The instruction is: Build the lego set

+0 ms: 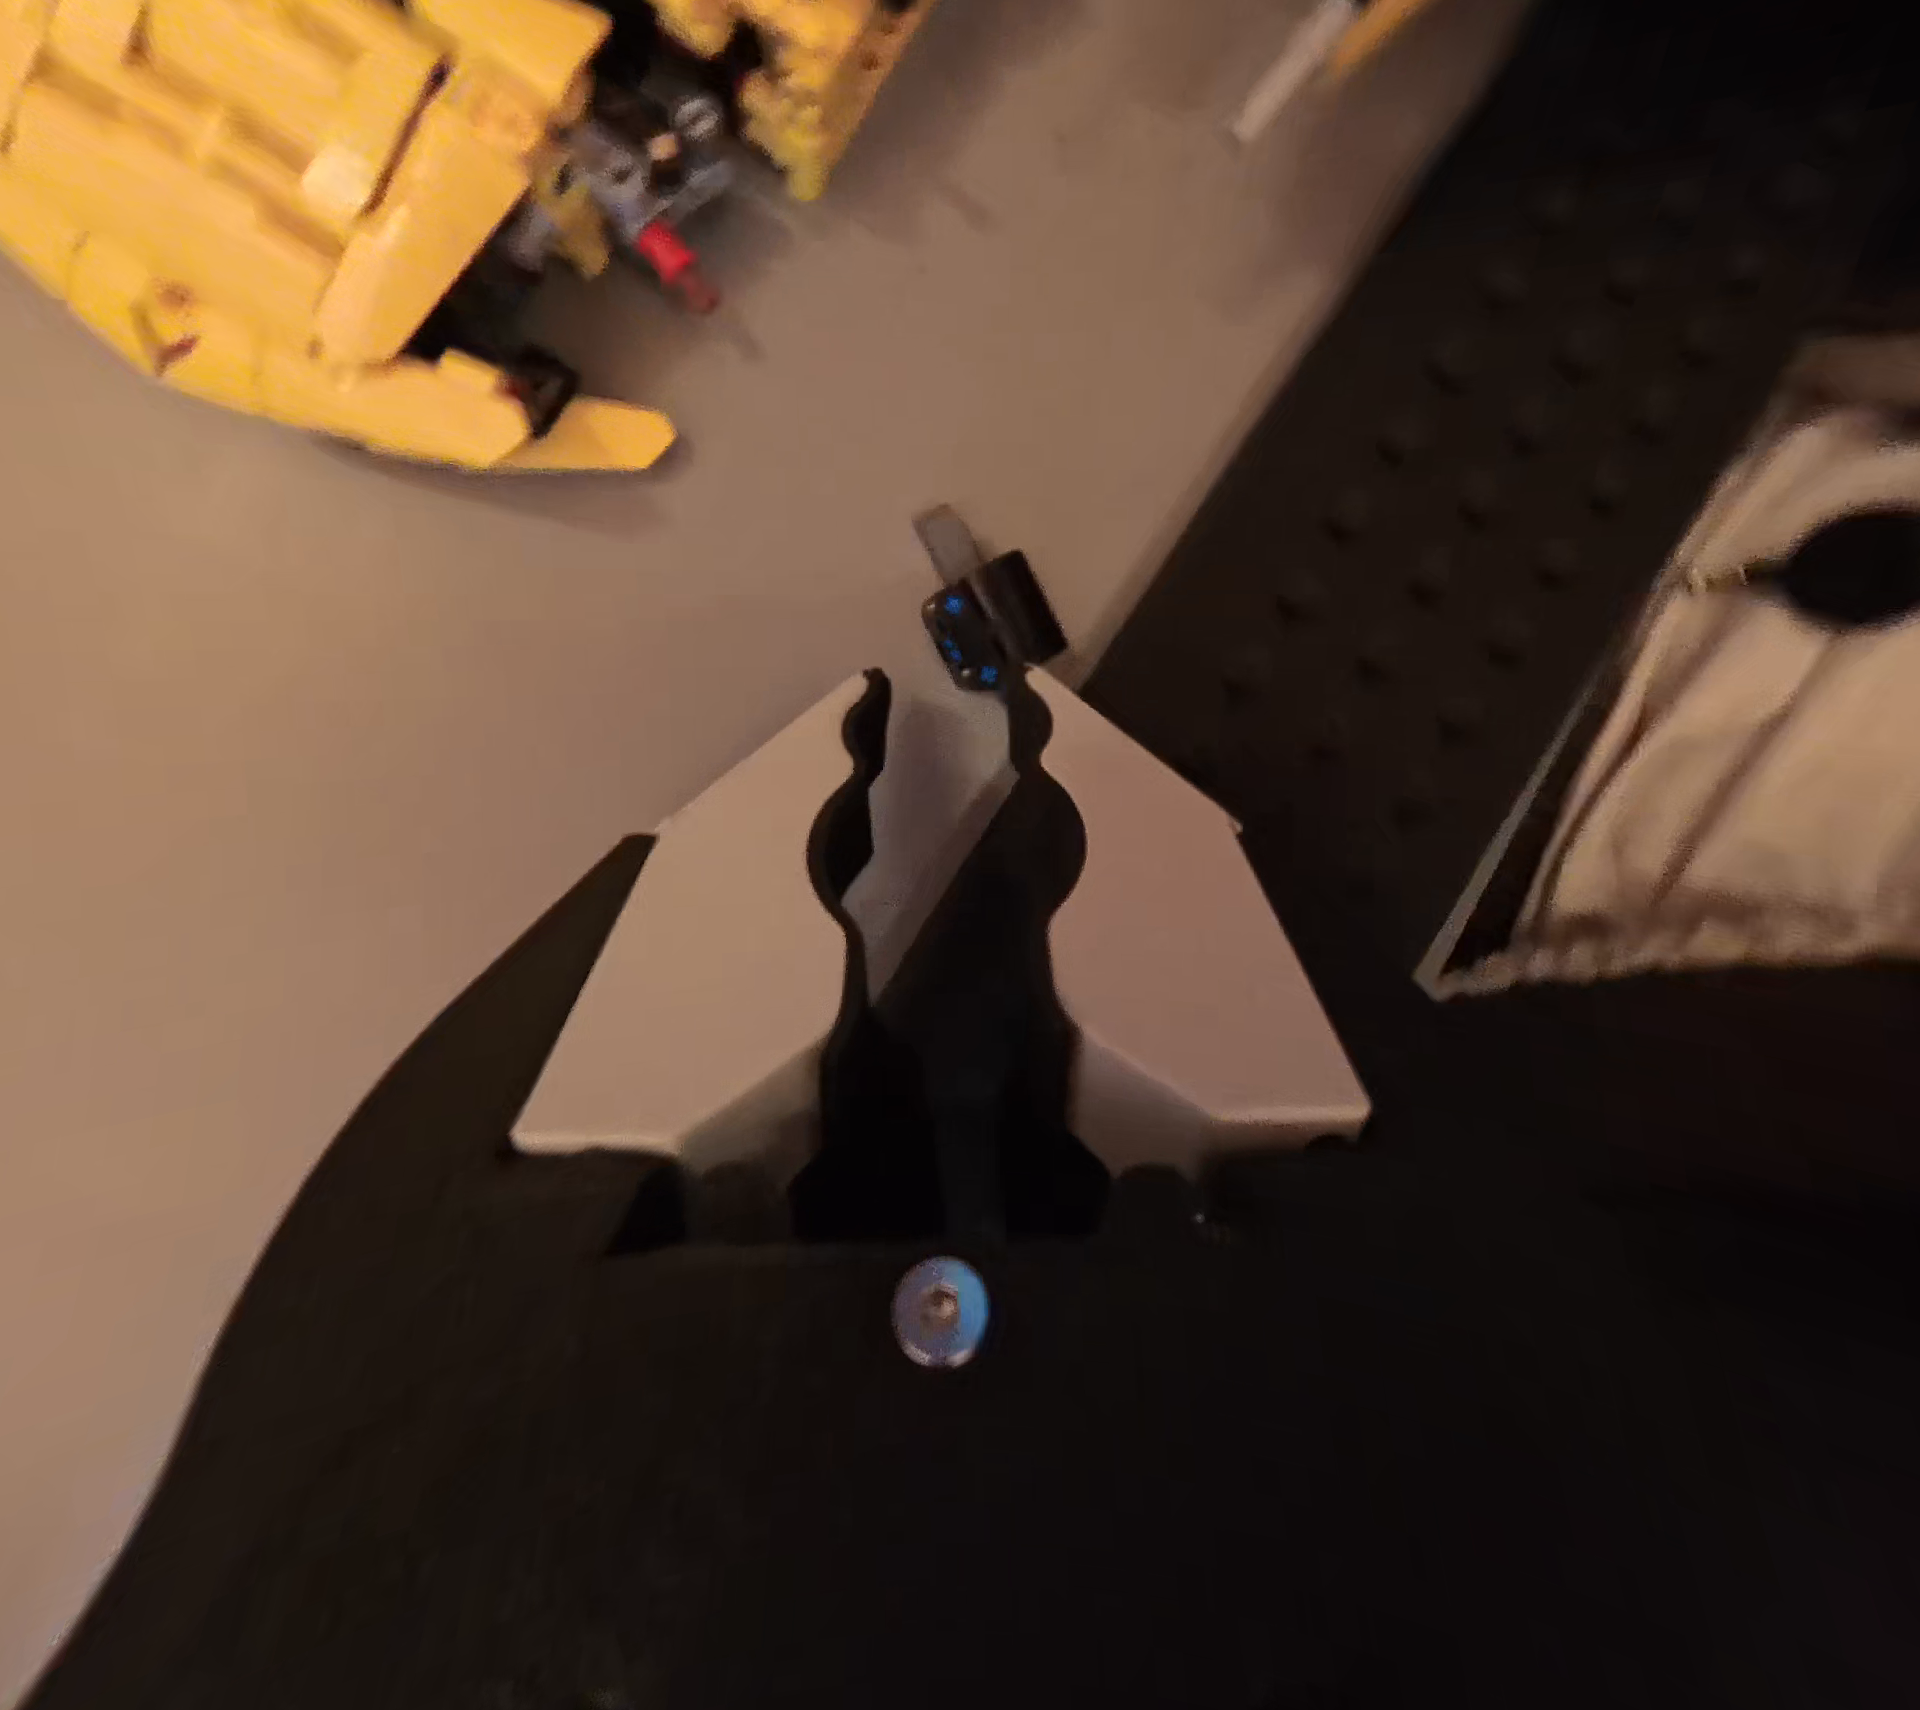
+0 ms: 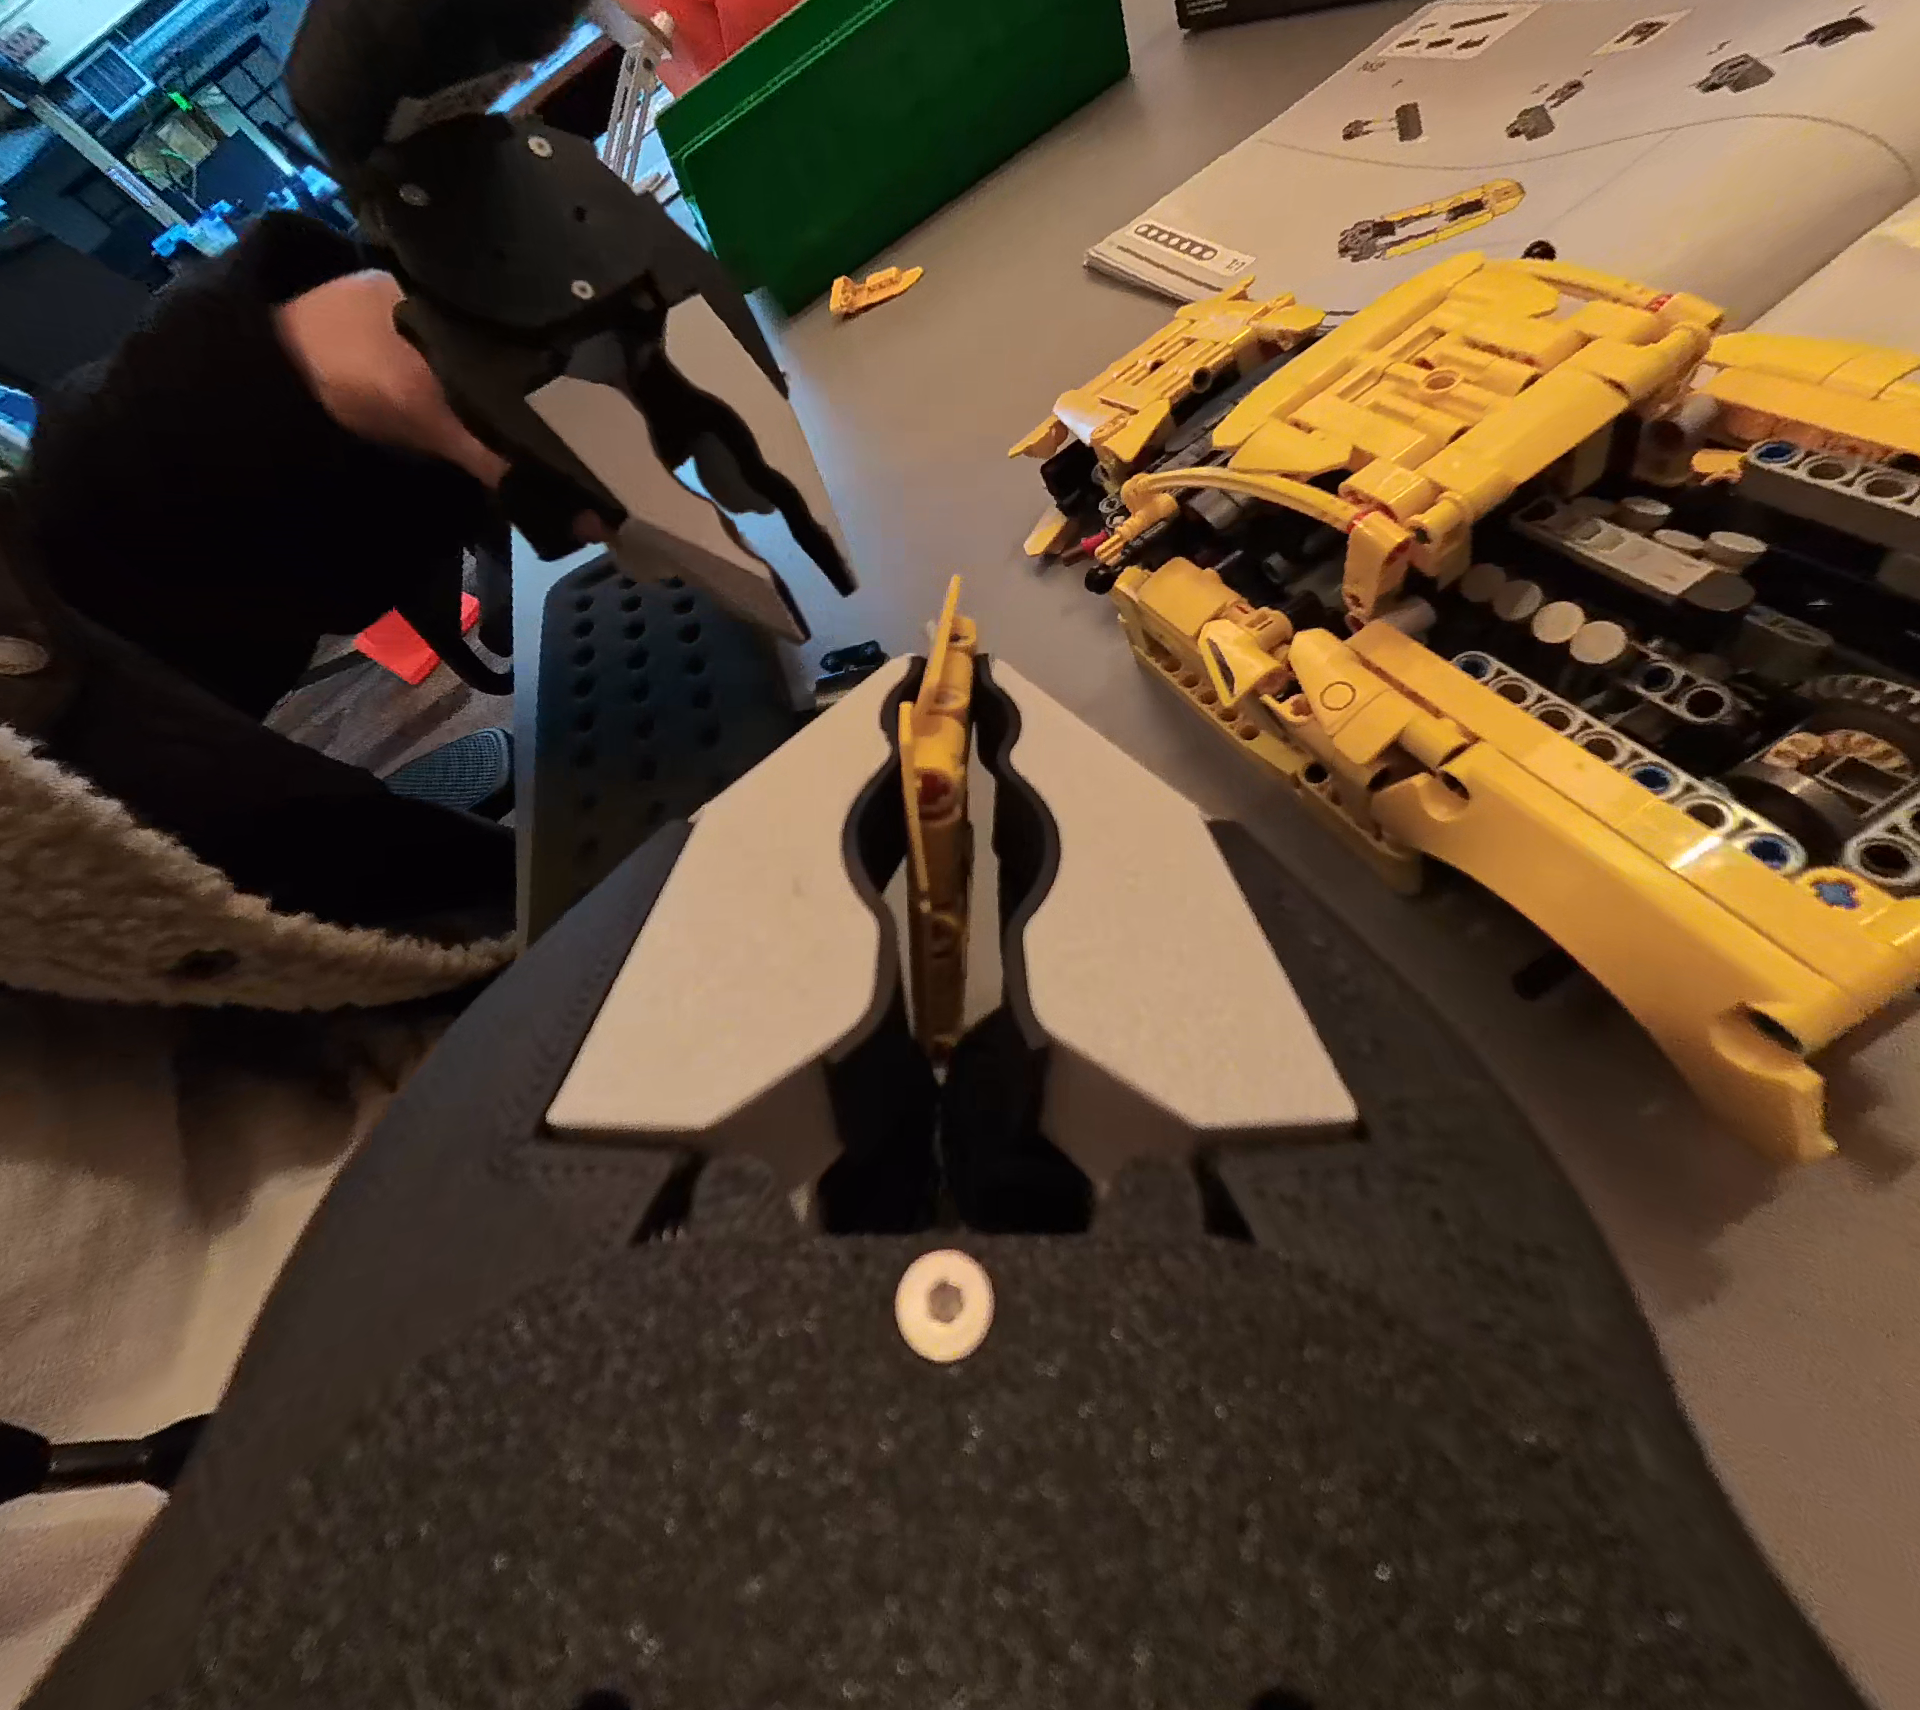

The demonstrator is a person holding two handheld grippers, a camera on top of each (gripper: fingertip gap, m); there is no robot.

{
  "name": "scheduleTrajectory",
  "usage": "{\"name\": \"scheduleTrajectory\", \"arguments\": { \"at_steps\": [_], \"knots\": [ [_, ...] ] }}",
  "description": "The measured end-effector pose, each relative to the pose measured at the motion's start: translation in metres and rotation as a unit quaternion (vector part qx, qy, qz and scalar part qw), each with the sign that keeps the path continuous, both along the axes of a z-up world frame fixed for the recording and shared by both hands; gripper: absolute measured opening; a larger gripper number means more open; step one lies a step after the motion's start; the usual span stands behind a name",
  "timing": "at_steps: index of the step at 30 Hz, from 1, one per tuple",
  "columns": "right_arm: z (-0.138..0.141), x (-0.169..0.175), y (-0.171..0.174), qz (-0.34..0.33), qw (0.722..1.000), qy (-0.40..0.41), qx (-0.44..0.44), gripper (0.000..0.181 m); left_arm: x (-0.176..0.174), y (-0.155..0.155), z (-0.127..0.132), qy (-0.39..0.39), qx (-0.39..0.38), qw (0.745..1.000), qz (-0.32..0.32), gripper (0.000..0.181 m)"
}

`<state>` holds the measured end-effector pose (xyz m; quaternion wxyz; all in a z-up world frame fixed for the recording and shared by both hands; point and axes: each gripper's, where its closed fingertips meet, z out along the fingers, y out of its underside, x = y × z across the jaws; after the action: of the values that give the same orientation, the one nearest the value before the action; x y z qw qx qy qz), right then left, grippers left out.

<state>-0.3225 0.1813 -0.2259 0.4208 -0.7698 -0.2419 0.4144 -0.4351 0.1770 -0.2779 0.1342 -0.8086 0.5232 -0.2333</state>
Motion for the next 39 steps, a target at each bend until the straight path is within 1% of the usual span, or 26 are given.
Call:
{"name": "scheduleTrajectory", "arguments": {
  "at_steps": [1,2,3,4,7,8,10,11,12,14,15,16,17,19,22,23,24,26,29,31,33,35,36,37,38,39],
  "knots": [
    [0.0,-0.001,-0.001,0.003,1.0,-0.001,0.0,0.008,0.002,-0.005,0.002,-0.03,0.013,0.999,-0.044,0.027],
    [0.0,-0.002,-0.001,0.005,1.0,-0.001,0.002,0.008,0.003,-0.007,0.003,-0.061,0.035,0.994,-0.079,0.026],
    [0.0,-0.002,-0.002,0.006,1.0,-0.001,0.002,0.008,0.003,-0.004,0.003,-0.082,0.059,0.99,-0.095,0.025],
    [0.001,-0.002,-0.002,0.008,1.0,0.002,0.002,0.008,0.001,-0.002,0.001,-0.096,0.063,0.988,-0.107,0.024],
    [0.003,-0.003,-0.003,0.012,1.0,0.017,-0.003,0.008,0.001,-0.01,0.0,-0.142,-0.013,0.978,-0.155,0.024],
    [0.004,-0.002,-0.003,0.013,1.0,0.02,-0.004,0.008,0.003,-0.011,0.0,-0.154,-0.013,0.972,-0.179,0.025],
    [0.005,-0.003,-0.003,0.015,1.0,0.026,-0.005,0.008,0.005,-0.004,-0.006,-0.152,0.03,0.964,-0.217,0.026],
    [0.005,-0.003,-0.003,0.016,1.0,0.026,-0.006,0.008,0.006,-0.003,-0.01,-0.146,0.038,0.962,-0.227,0.026],
    [0.004,-0.003,-0.002,0.015,1.0,0.024,-0.006,0.008,0.009,-0.005,-0.012,-0.146,0.023,0.962,-0.229,0.026],
    [0.004,-0.003,-0.001,0.014,1.0,0.02,-0.004,0.008,0.018,-0.019,-0.009,-0.17,-0.045,0.958,-0.225,0.027],
    [0.003,-0.004,-0.001,0.015,1.0,0.019,-0.004,0.008,0.021,-0.024,-0.008,-0.176,-0.068,0.956,-0.224,0.029],
    [0.003,-0.004,-0.001,0.015,1.0,0.02,-0.005,0.008,0.023,-0.025,-0.008,-0.178,-0.072,0.955,-0.224,0.029],
    [0.004,-0.004,-0.001,0.017,1.0,0.022,-0.006,0.008,0.024,-0.023,-0.008,-0.183,-0.058,0.955,-0.225,0.029],
    [0.005,-0.005,-0.002,0.022,0.999,0.03,-0.009,0.008,0.026,-0.016,-0.005,-0.199,-0.005,0.951,-0.235,0.029],
    [0.006,-0.007,-0.004,0.028,0.999,0.039,-0.014,0.008,0.027,-0.009,0.003,-0.22,0.077,0.931,-0.281,0.029],
    [0.006,-0.007,-0.003,0.028,0.999,0.04,-0.015,0.008,0.027,-0.007,0.002,-0.218,0.093,0.926,-0.295,0.029],
    [0.005,-0.007,-0.003,0.028,0.999,0.039,-0.016,0.008,0.029,-0.006,0.001,-0.212,0.092,0.925,-0.301,0.029],
    [0.005,-0.006,-0.001,0.023,0.999,0.038,-0.016,0.008,0.033,-0.01,-0.001,-0.198,0.036,0.935,-0.291,0.029],
    [0.005,-0.003,0.002,0.015,0.999,0.037,-0.015,0.008,0.034,-0.016,-0.01,-0.144,-0.036,0.953,-0.265,0.033],
    [0.005,-0.002,0.004,0.01,0.999,0.039,-0.016,0.008,0.033,-0.015,-0.012,-0.125,-0.035,0.962,-0.239,0.037],
    [0.006,-0.002,0.004,0.011,0.999,0.044,-0.017,0.008,0.032,-0.014,-0.014,-0.108,-0.016,0.971,-0.214,0.038],
    [0.006,-0.003,0.002,0.017,0.999,0.045,-0.019,0.008,0.032,-0.019,-0.016,-0.091,-0.015,0.978,-0.189,0.039],
    [0.006,-0.004,0.001,0.019,0.999,0.044,-0.019,0.008,0.033,-0.015,-0.018,-0.08,-0.006,0.984,-0.162,0.032],
    [0.005,-0.005,0.001,0.02,0.999,0.041,-0.017,0.008,0.036,-0.015,-0.019,-0.076,-0.001,0.986,-0.146,0.033],
    [0.005,-0.005,0.0,0.021,0.999,0.038,-0.016,0.008,0.037,-0.017,-0.019,-0.071,0.002,0.987,-0.143,0.031],
    [0.005,-0.005,0.0,0.021,0.999,0.036,-0.015,0.008,0.037,-0.018,-0.021,-0.06,0.015,0.988,-0.144,0.026]
  ]
}}
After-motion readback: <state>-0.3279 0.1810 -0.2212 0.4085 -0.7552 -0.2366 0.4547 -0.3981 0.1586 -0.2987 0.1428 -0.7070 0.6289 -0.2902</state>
